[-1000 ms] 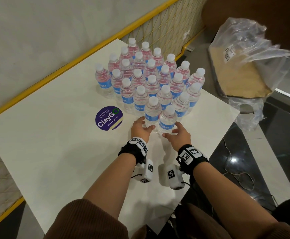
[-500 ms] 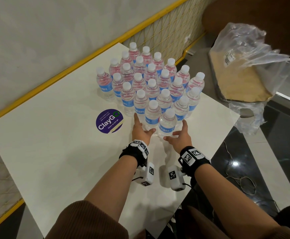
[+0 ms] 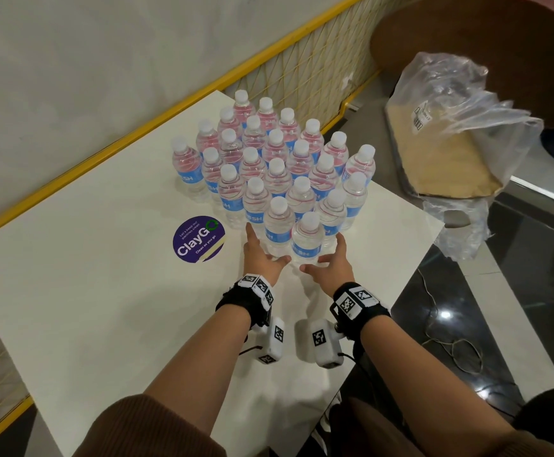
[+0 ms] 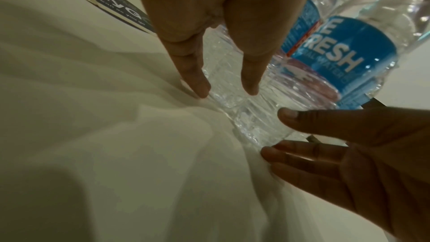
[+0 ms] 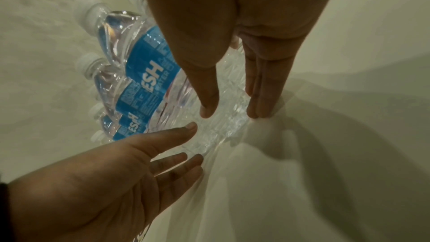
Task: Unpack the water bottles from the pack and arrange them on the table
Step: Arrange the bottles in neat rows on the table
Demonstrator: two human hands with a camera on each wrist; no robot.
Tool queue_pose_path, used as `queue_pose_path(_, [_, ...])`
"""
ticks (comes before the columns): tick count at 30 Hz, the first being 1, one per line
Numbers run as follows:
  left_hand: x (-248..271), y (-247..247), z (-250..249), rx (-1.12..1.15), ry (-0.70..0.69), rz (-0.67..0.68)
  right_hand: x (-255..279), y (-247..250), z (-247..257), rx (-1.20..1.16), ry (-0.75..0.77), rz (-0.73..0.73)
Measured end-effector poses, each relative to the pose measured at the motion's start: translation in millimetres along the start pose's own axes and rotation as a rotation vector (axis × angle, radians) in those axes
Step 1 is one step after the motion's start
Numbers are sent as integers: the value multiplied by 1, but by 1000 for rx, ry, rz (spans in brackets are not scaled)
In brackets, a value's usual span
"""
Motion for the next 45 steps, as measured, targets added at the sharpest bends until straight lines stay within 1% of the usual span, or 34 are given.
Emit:
queue_pose_path(4, [-9,-11,16,-4,-95,22,-6,14,-1,-32,7,-12])
queue_pose_path(7, [4,-13,5,-55,-120,3,-18,36,2,-85,36,-59])
queue_pose_path(9, [11,-14,-1,-77,-125,-13,-29,52,6,-97,46,-56])
queue_pose_path(11, [12,-16,-1,-93,-116,-34,-39,62,8,-109,59,-12])
queue_pose_path(14, [12,-20,0,-100,-122,-76,-47,65,10,-118,164,57])
queue_pose_path(16, [11,-22,0,-105,-120,-102,-50,64,10,-111,225,64])
queue_pose_path(19, [10,-24,1,-108,-107,-138,-53,64,6,-122,258,59])
queue_pose_path(22, [10,-28,0,-105,-85,-158,-57,67,0,-102,275,91])
queue_pose_path(24, [10,-30,1,-88,-87,-162,-61,73,-2,-79,265,87])
queue_pose_path(27, [9,-31,4,-57,-94,-156,-71,85,-2,-17,208,84])
queue_pose_path(29, [8,-32,6,-44,-79,-150,-77,90,0,-27,249,125])
queue_pose_path(31, [6,-32,7,-33,-67,-144,-81,92,3,-58,361,163])
queue_pose_path(33, [5,-33,9,-33,-57,-144,-82,88,5,-63,427,194])
queue_pose_path(35, [2,-33,11,-30,-53,-139,-81,83,4,-78,441,219])
queue_pose_path(41, [3,-33,10,-38,-47,-145,-84,81,-5,-110,482,227])
queue_pose_path(45, [4,-32,11,-36,-43,-139,-81,84,-2,-151,454,266])
Point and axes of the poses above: each hand's wrist, its own x-axis away from the middle knuckle, its own y-axis out of the back of the hand, z = x × y, the point moved 1 cm from there along -x, towards the middle knuckle, and after that the axes turned 14 degrees about y, right-handed, at the moved point
